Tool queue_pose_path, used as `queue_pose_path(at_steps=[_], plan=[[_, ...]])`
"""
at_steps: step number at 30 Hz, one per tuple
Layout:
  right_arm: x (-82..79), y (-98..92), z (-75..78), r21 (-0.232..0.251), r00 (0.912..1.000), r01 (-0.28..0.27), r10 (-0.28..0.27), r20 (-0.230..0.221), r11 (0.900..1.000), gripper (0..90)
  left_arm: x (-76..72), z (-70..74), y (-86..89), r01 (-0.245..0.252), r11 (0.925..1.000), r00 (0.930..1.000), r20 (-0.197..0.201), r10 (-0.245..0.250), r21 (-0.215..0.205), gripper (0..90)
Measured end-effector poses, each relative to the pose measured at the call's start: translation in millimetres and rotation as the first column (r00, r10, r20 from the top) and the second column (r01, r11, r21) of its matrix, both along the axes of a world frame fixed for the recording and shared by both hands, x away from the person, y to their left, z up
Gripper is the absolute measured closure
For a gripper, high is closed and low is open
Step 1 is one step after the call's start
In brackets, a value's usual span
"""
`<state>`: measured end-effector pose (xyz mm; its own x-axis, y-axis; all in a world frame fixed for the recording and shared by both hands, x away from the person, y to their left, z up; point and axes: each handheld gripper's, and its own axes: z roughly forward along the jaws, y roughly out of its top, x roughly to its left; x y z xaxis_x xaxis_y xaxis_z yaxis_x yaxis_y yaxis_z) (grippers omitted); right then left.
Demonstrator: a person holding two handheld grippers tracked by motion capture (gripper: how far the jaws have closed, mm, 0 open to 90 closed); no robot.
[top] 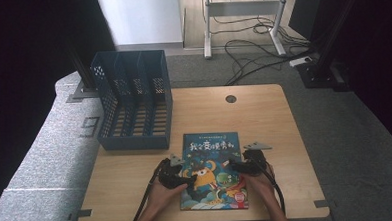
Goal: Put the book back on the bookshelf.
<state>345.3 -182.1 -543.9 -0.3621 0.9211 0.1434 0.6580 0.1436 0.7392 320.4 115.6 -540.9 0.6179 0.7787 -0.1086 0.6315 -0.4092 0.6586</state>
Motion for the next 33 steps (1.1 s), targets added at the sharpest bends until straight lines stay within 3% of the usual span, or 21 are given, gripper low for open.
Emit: queue_pose_path(at_steps=[3,17,22,26,33], plan=[[-0.8,2.1,-3.4,-0.008,0.9999,-0.005,0.005,-0.016,1.000,19.7,-2.4,-2.0,-2.6,0.001,0.9998,1.0000,0.007,-0.001,-0.019,14.8],[-4.3,16.0,-4.5,-0.008,0.9990,-0.042,0.042,-0.017,0.999,19.6,-5.2,-2.3,-8.1,0.016,0.9996,0.9998,0.007,-0.016,-0.021,14.3],[-4.2,14.2,-3.9,0.006,0.9988,-0.042,0.042,-0.024,0.999,20.1,-5.5,-2.4,-8.2,0.016,0.9996,0.9998,0.008,-0.016,-0.021,14.3],[-3.4,8.6,-2.2,0.064,0.9980,-0.033,0.036,-0.051,0.997,22.0,-5.6,-2.6,-7.9,0.018,0.9996,0.9998,0.011,-0.018,-0.022,14.3],[-4.3,8.0,-0.9,0.067,0.9970,-0.034,0.039,-0.067,0.997,22.2,-6.1,-2.7,-7.6,0.021,0.9996,0.9997,0.012,-0.021,-0.021,14.4]])
